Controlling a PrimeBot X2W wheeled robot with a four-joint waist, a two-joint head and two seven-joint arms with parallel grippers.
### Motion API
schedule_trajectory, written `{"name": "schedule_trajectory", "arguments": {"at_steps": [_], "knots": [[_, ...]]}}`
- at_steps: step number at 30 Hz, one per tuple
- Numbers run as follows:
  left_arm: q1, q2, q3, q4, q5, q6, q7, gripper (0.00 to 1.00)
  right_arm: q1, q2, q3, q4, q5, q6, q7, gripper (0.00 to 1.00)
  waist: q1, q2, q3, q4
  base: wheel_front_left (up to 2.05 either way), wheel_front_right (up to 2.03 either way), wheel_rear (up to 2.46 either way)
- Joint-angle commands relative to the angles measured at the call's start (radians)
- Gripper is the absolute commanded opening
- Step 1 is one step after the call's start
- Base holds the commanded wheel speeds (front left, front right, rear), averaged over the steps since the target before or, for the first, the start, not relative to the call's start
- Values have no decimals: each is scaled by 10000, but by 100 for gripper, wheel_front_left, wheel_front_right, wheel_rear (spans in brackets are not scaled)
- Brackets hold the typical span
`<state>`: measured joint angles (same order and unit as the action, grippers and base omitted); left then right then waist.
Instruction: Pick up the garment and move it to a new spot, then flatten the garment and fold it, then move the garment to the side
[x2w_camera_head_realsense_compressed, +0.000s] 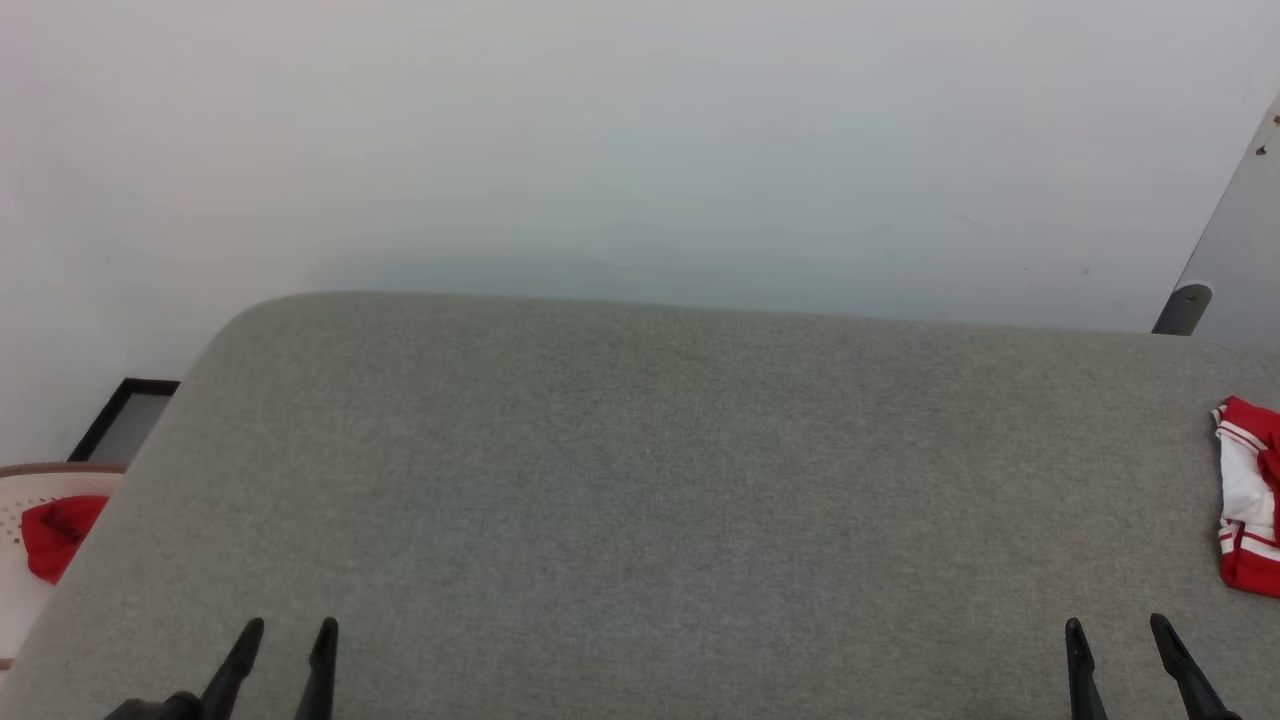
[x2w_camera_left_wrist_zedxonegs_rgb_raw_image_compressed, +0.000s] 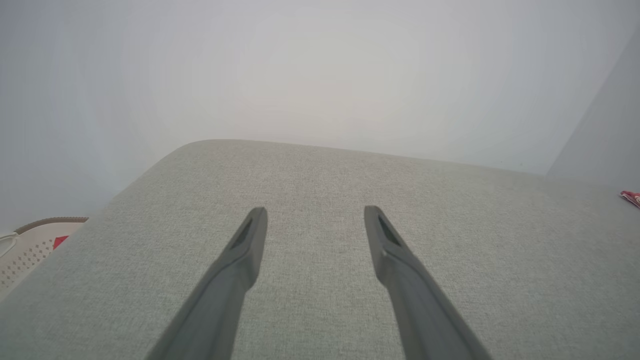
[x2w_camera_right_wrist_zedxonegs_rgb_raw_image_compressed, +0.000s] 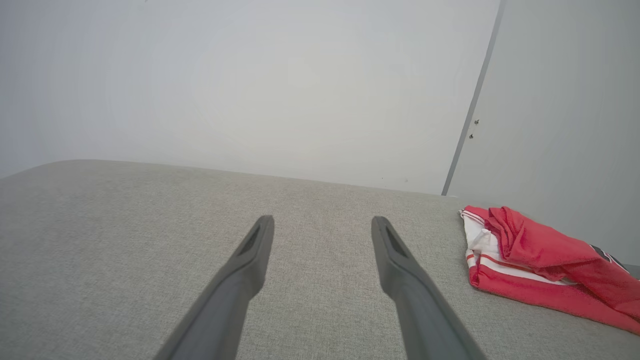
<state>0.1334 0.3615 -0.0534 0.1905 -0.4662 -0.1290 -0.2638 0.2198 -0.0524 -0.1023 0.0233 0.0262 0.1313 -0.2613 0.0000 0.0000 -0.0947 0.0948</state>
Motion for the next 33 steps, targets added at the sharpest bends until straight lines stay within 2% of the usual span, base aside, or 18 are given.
{"name": "schedule_trajectory", "arguments": {"at_steps": [1,13,14,19,33], "knots": [[51,44,-2,-31,-26,-30,5,100,108,40,2,-43,13,-12,-45,100,0,0,8,-9,0,0,0],[15,64,-36,-19,-143,-30,5,100,77,41,10,-9,33,-12,-45,100,0,0,6,-27,0,0,0],[25,64,-24,-41,-146,-30,5,0,80,41,19,-9,37,-12,-45,0,0,0,3,-29,0,0,0],[170,-323,-181,370,-107,2,9,0,-2,33,35,481,12,2,67,0,0,0,8,-33,0,0,0],[-303,-799,145,403,-2083,-1,659,0,-605,29,-11,792,2766,1,723,0,0,0,108,-128,0,0,0]]}}
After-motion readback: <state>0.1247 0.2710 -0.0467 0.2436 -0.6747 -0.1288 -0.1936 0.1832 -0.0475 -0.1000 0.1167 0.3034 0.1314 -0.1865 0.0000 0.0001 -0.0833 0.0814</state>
